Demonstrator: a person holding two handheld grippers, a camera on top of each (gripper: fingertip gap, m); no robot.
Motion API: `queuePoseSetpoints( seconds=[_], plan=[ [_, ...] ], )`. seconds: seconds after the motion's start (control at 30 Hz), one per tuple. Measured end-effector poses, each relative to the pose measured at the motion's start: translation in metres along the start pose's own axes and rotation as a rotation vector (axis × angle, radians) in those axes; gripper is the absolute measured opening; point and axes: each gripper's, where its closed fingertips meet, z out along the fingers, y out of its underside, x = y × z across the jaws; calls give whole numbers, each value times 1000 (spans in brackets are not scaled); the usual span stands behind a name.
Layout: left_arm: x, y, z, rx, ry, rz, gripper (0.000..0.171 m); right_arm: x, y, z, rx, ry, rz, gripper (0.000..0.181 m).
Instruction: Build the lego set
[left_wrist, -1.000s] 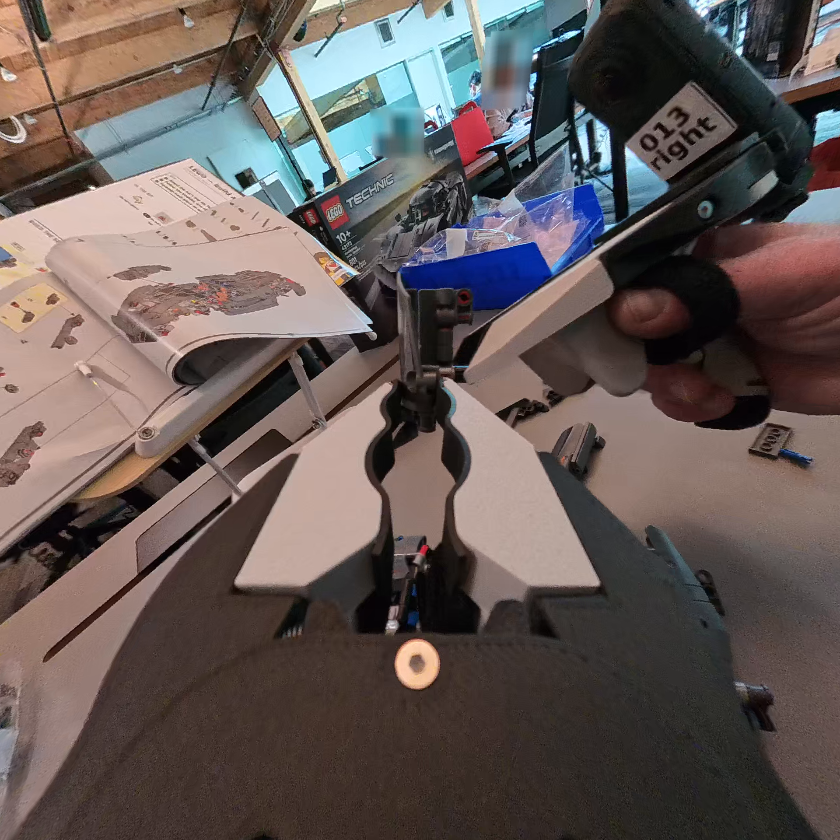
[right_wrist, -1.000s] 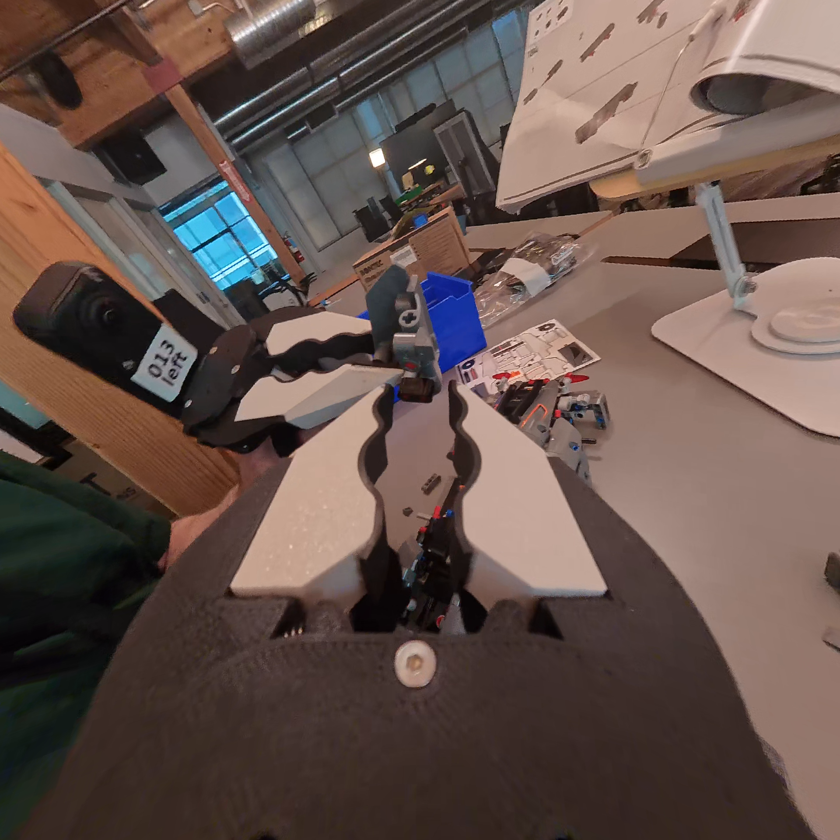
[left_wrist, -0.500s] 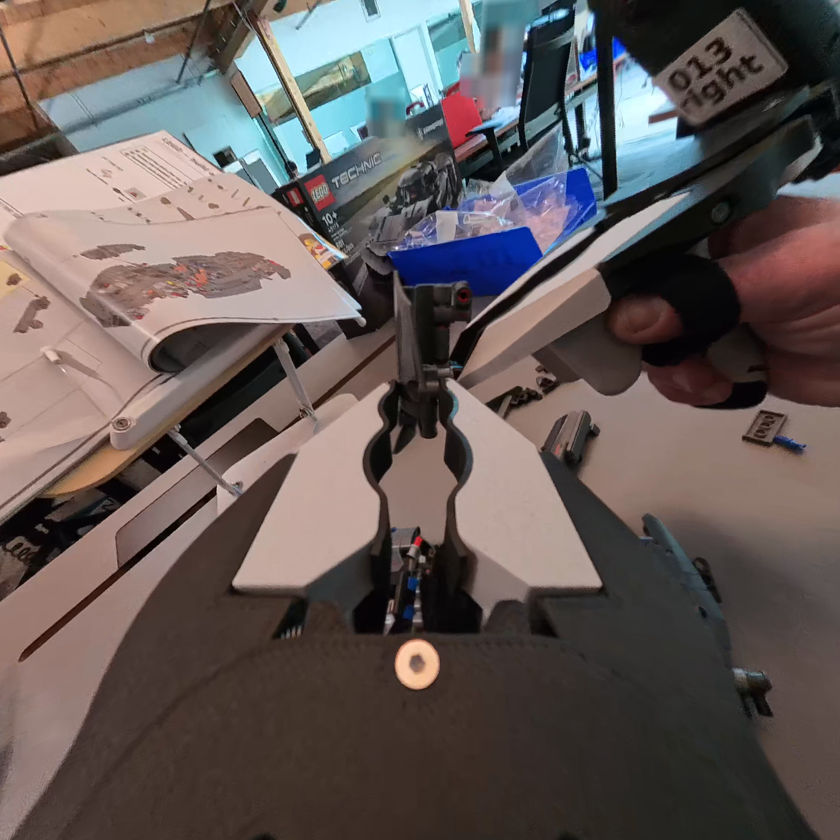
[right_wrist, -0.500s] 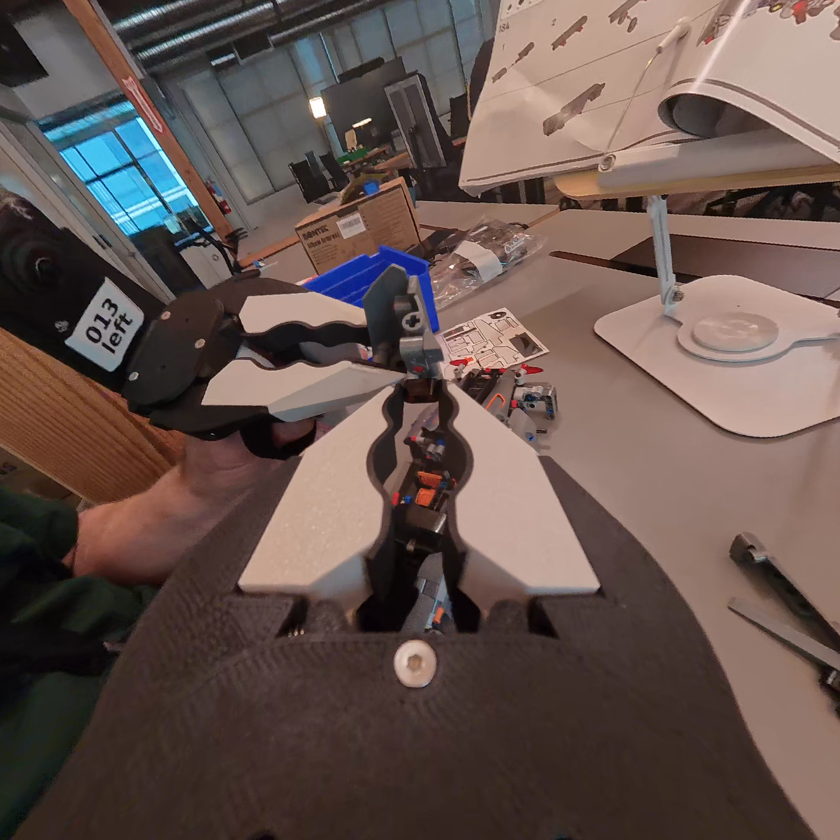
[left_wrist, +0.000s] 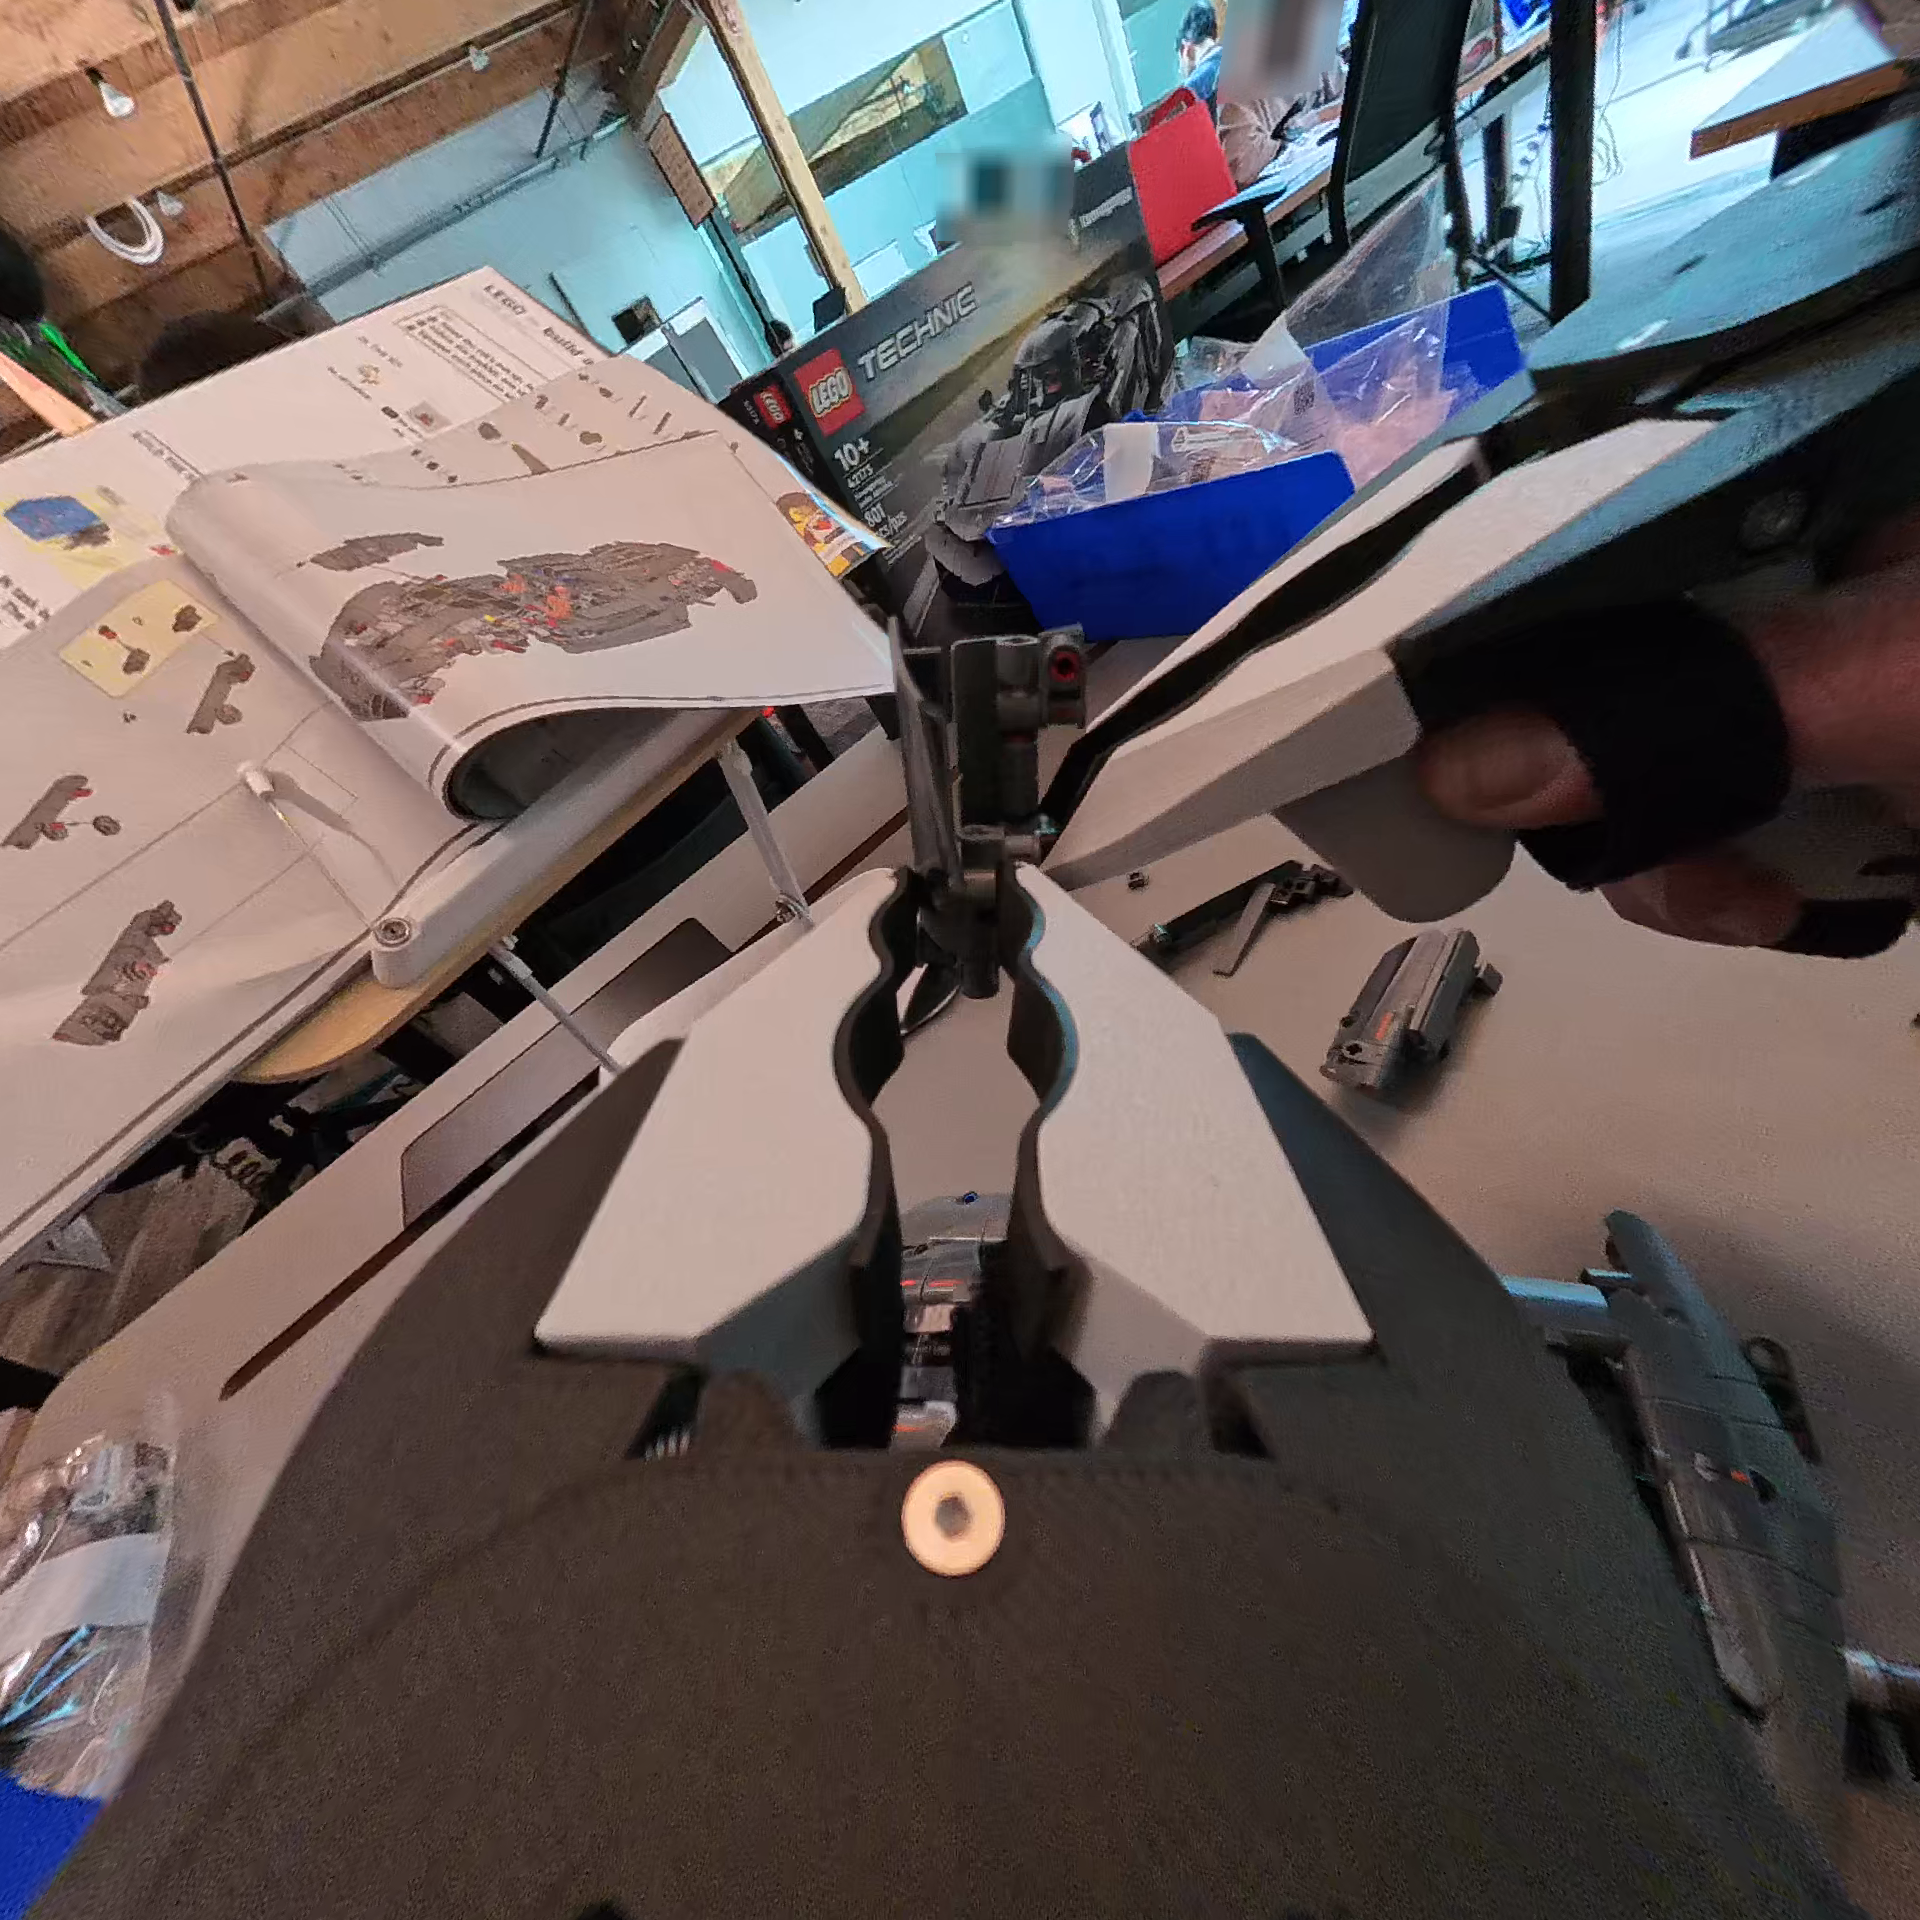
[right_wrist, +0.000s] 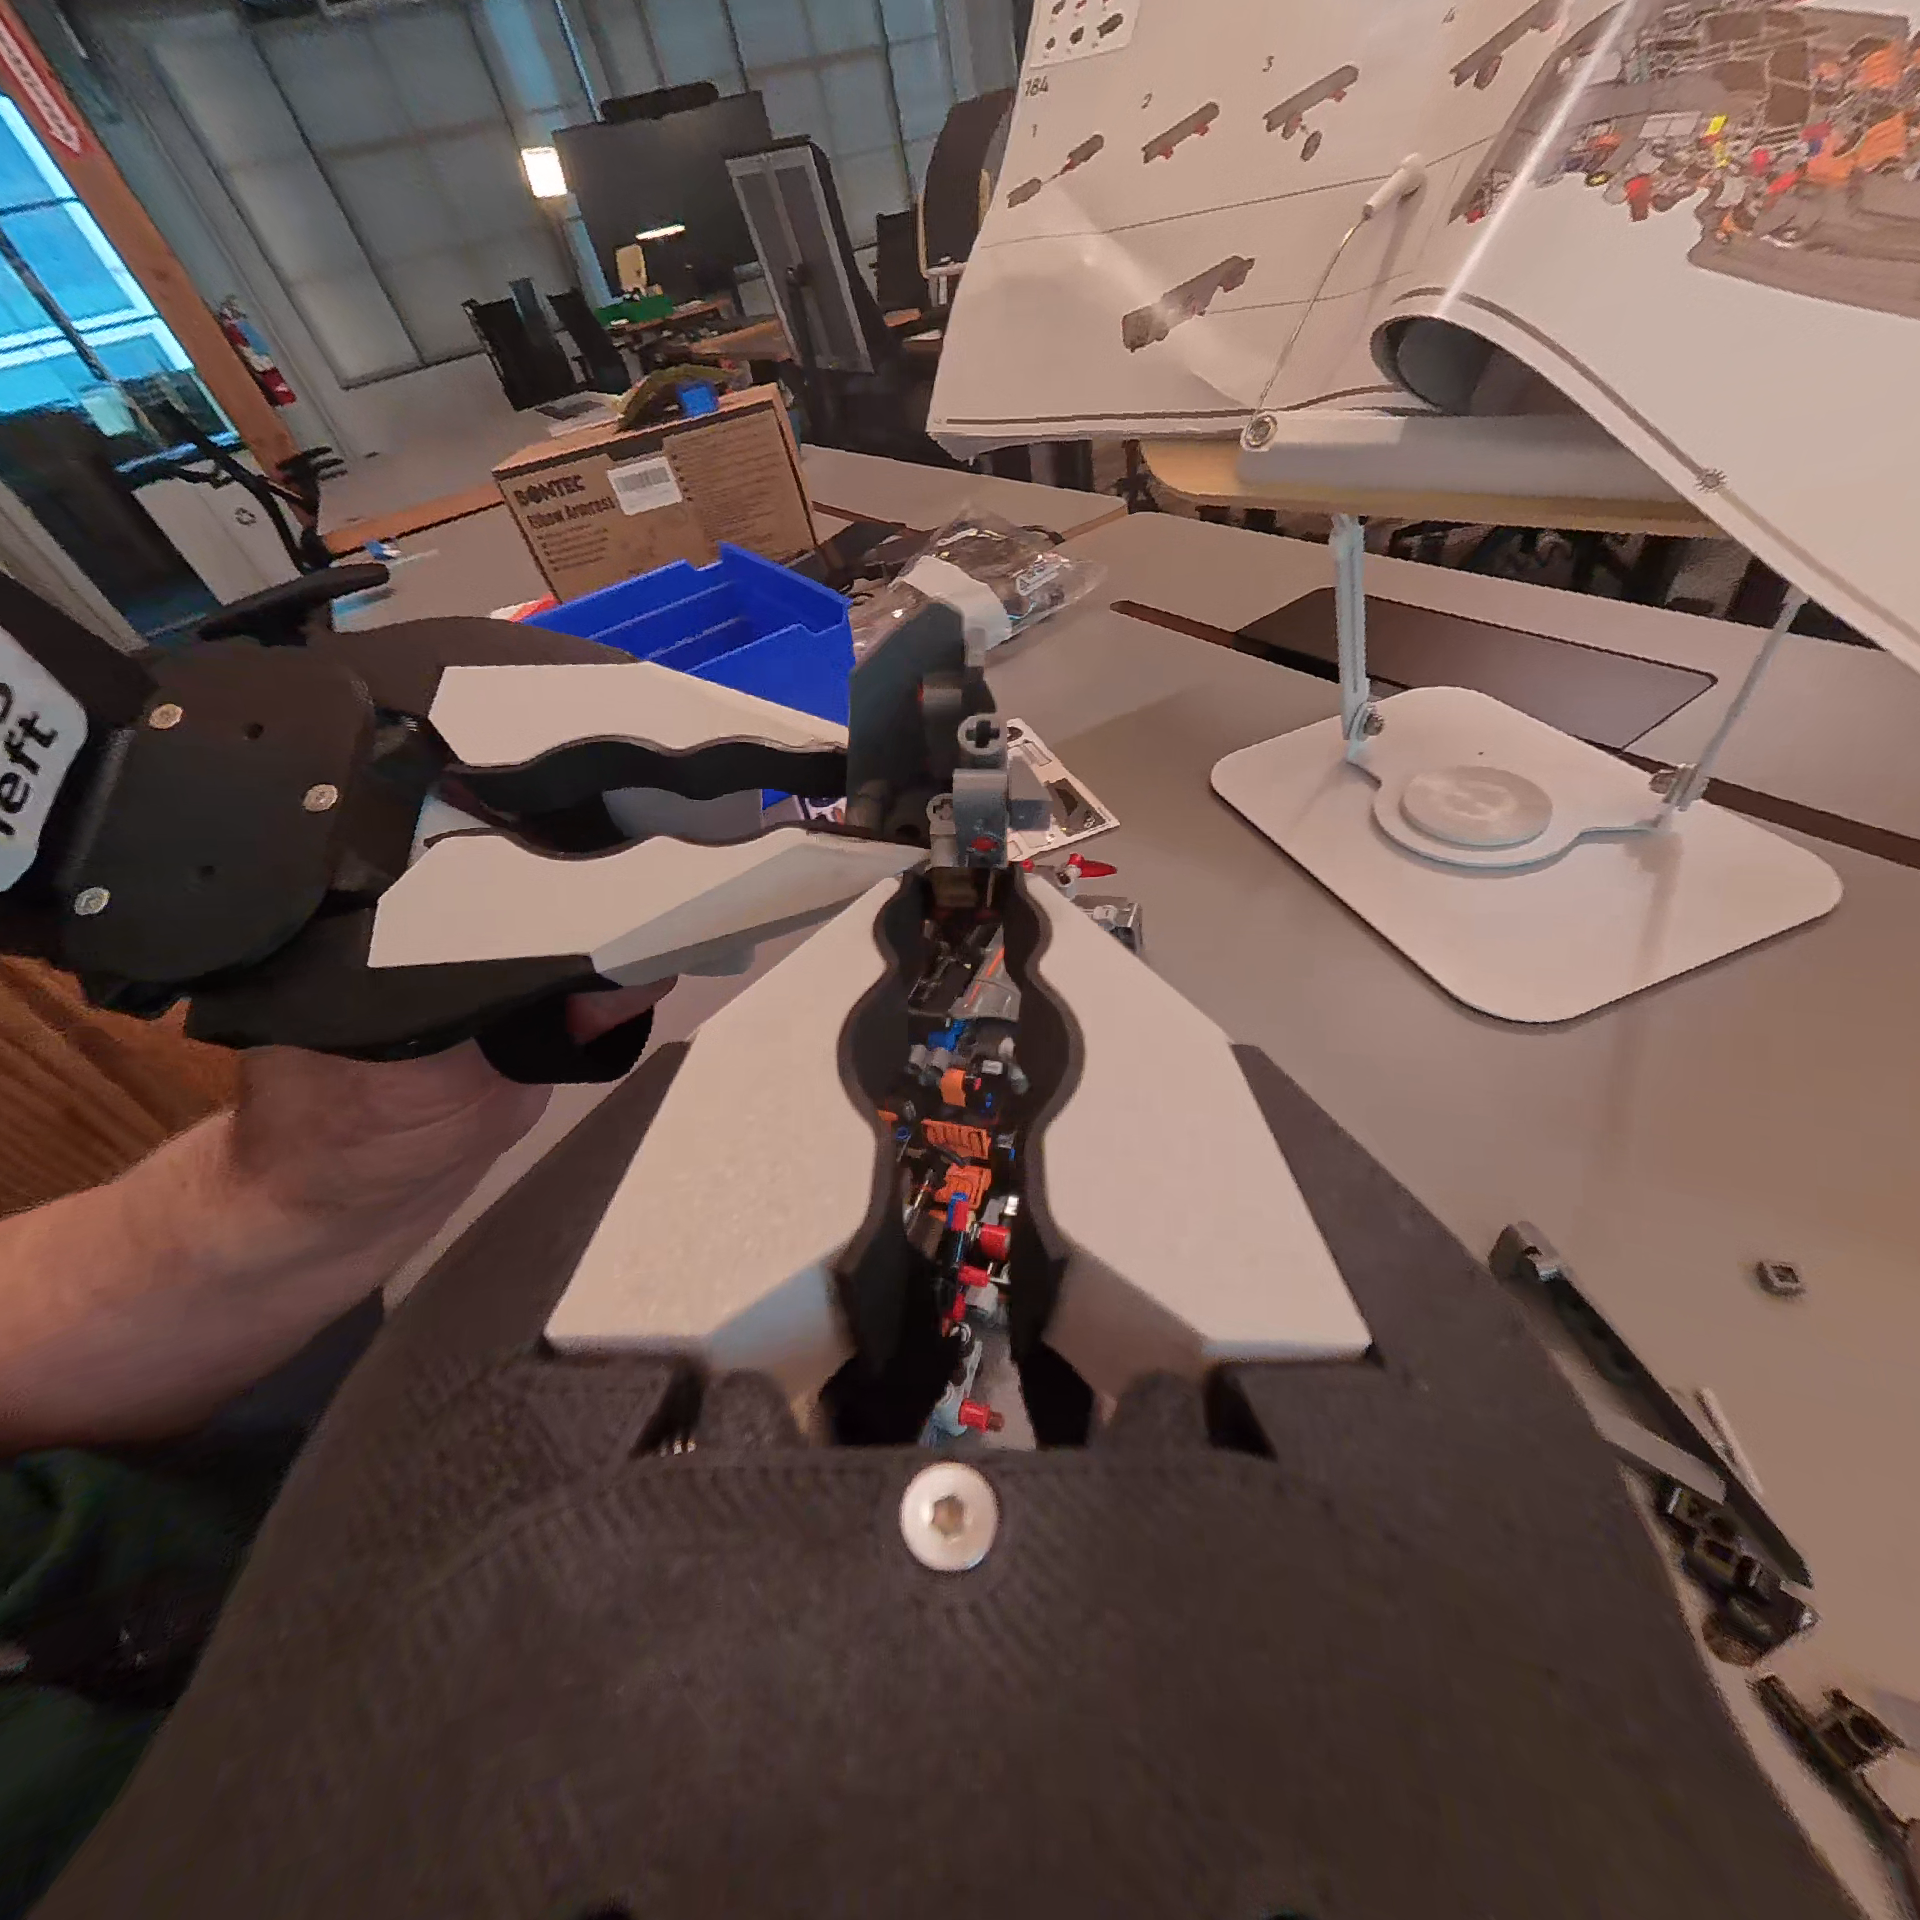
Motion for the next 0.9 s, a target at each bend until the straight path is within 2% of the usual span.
queuePoseSetpoints(
  seconds=[0.23,0.43,0.5,0.57,0.63,0.7,0.8,0.9],
  plan=[
    [-5,0,4,-9,-26,-30,12,4,-4,3,19,53,-35,12],
    [-5,3,12,-16,0,-81,12,13,0,2,-23,129,-176,13],
    [-44,13,9,-30,-120,-148,11,19,8,-2,-69,183,-256,13],
    [-62,10,3,14,-76,-241,12,15,11,-5,-47,150,-212,13],
    [-49,5,8,6,-45,-191,12,11,11,-4,-40,107,-182,13],
    [-32,4,12,50,56,-265,12,22,22,-5,-105,74,-125,13],
    [-30,15,14,80,159,-393,12,34,31,-15,-126,18,-56,13],
    [-33,18,12,82,172,-394,12,49,36,-24,-117,-14,-7,13]
  ],
)
